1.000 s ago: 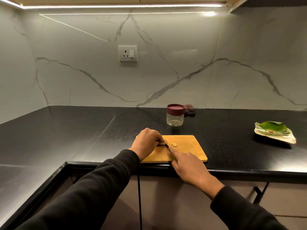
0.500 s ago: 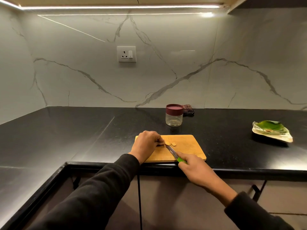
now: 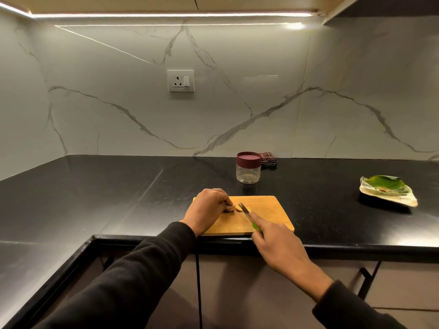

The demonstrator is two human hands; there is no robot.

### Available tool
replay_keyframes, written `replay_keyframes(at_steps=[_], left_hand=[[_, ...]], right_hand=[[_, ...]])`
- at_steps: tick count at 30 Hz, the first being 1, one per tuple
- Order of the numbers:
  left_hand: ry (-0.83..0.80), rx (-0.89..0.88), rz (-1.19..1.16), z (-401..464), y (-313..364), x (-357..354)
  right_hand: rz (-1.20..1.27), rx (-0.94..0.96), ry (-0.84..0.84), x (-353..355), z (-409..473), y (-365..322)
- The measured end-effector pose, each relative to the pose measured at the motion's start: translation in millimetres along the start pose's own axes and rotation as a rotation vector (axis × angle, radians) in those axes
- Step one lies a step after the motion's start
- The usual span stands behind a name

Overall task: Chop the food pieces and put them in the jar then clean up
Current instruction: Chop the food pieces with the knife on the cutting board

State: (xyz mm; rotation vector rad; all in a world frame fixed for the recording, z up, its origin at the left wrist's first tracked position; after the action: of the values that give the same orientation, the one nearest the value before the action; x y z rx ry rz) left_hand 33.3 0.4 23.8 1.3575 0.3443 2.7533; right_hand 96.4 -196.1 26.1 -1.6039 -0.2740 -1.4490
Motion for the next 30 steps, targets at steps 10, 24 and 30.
replay_keyframes(at_steps=[10, 24, 30], left_hand=[[-0.052, -0.028, 0.074, 4, -2, 3], [-0.034, -0.052, 0.018, 2, 3, 5], [-0.038, -0.061, 0.043, 2, 3, 5]], right_hand=[[-0.123, 0.06, 0.005, -5, 21, -18], [-0.202, 0.09, -0.018, -10, 39, -24], [-0.207, 0.112, -0.028, -10, 46, -30]])
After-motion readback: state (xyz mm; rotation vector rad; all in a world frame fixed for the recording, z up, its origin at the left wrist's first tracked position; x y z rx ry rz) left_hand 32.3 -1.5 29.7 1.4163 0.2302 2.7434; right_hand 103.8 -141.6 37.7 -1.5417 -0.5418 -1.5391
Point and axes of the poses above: each hand's wrist, its own z-axis towards the middle knuckle, its own x-axis out of the back of the hand, y = z × x, the point moved 4 cm from there along z, towards the middle knuckle, and after that the axes turned 10 degrees about -x, right-handed, at the moved point
